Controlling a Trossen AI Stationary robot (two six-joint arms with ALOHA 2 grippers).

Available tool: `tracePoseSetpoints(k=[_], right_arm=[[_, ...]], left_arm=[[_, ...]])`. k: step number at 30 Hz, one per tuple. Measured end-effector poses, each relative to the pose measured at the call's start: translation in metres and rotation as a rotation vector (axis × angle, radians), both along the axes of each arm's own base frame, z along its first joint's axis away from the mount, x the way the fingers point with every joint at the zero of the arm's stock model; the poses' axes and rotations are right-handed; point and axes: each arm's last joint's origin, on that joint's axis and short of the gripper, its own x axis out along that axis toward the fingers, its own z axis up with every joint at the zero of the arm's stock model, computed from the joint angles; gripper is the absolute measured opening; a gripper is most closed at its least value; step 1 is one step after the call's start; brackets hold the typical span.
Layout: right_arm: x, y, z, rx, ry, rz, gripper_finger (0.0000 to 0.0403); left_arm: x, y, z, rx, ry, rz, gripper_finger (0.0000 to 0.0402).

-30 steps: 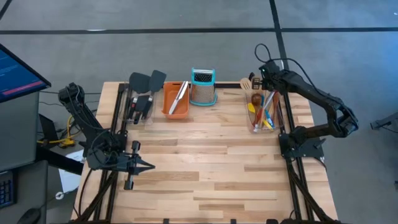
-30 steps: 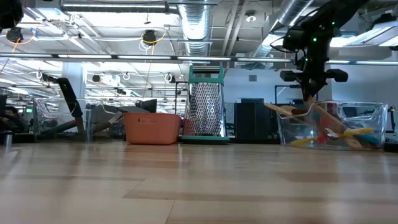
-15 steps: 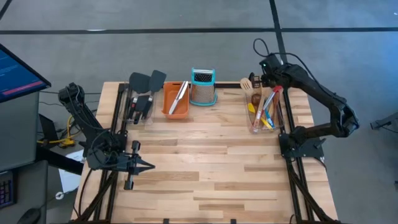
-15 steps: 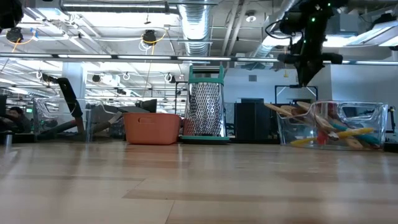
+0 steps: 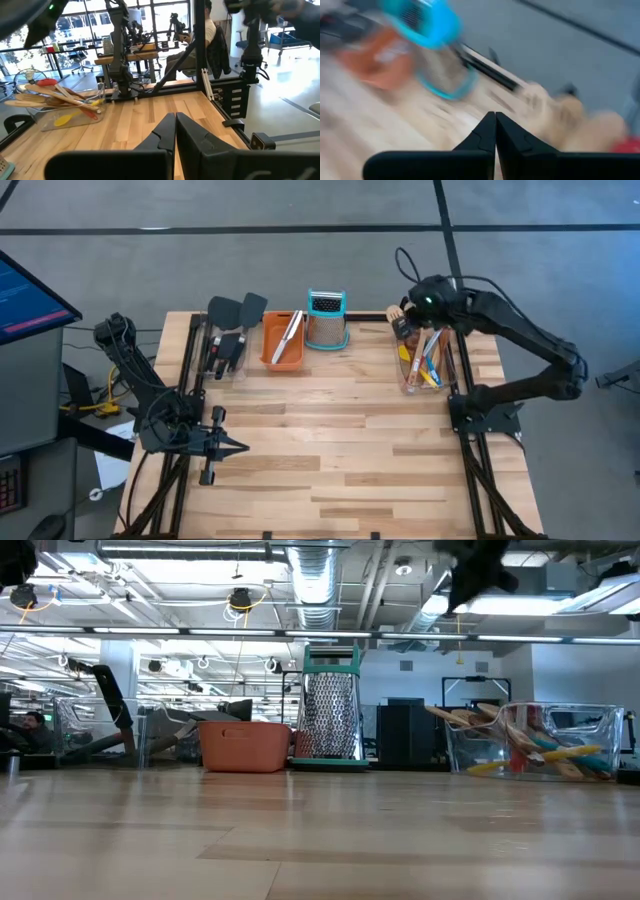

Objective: Pick & Place Kitchen Items
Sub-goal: Return to Home Position

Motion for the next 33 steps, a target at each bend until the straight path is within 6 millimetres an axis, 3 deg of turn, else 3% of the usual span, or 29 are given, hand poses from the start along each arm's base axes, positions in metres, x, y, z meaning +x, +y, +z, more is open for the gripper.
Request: tracePoseSetpoints(k=[8,14,21,27,33], right_arm=[[0.007,0.066,0.026,-0.104,-0.276,0.309,0.0001],[0.011,0.102,0.028,-0.152,-0.295,0.403,0.0001],[0.021,0.140,0.022,-0.204,-0.232,0.641,0.0001],[0.030,0.157,0.025,-0.291,-0.254,0.813,0.0000],[0.032,0.156,0.038,-0.365,-0.353,0.971,0.0000]], left_arm=[[0.000,0.000,0.001,-0.020,-0.004,0.000,0.0002],[-0.001,-0.001,0.007,-0.108,-0.045,-0.009,0.0002],[-0.001,-0.001,0.008,-0.115,-0.050,-0.012,0.0002],[0.010,0.008,0.008,-0.110,-0.055,0.037,0.0002],[0.035,0.031,0.009,-0.100,-0.071,0.004,0.0002]])
